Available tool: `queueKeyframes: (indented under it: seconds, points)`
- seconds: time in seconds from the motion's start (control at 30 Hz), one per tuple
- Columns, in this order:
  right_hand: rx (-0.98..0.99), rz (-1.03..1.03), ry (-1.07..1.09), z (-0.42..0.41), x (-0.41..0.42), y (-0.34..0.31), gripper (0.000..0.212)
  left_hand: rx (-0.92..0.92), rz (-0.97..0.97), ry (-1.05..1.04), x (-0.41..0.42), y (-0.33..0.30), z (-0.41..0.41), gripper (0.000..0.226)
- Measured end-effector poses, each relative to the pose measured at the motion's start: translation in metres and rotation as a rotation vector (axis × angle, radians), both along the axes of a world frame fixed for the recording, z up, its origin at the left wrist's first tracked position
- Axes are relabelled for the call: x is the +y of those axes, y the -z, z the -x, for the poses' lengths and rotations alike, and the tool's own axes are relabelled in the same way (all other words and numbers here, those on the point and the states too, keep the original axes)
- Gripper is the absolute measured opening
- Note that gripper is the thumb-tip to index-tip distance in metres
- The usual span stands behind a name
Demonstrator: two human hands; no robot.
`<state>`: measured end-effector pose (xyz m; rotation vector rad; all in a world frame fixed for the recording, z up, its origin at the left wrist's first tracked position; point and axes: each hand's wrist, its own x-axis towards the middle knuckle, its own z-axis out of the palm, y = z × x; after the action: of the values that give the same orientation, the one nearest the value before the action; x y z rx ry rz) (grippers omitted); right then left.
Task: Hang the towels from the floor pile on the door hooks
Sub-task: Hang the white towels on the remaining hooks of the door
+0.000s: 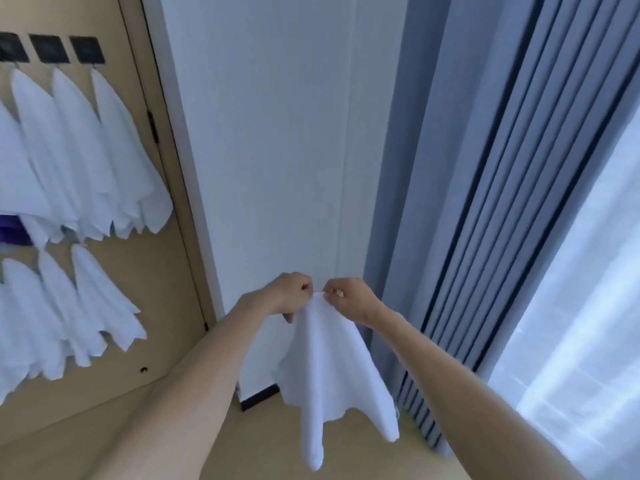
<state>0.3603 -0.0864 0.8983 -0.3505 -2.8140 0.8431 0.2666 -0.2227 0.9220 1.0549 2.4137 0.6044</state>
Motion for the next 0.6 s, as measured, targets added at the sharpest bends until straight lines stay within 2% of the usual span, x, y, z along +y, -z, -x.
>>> queueKeyframes:
  seconds: [0.2, 0.33, 0.43, 0.6]
  points:
    - [0.043, 0.139, -0.15, 0.087, -0.1, 0.001, 0.02, -0.034, -0.042, -0.165, -0.112, -0.012, 0.062, 0.025]
    - [0.078, 0.119, -0.238, 0.145, -0.176, 0.0, 0.019, -0.043, -0.1, -0.279, -0.194, -0.018, 0.103, 0.025]
    - [0.083, 0.134, -0.296, 0.175, -0.22, -0.006, 0.02, -0.042, -0.104, -0.3, -0.241, -0.022, 0.121, 0.017]
    - [0.083, 0.092, -0.398, 0.217, -0.286, -0.033, 0.042, 0.075, -0.093, -0.365, -0.308, -0.041, 0.152, 0.018]
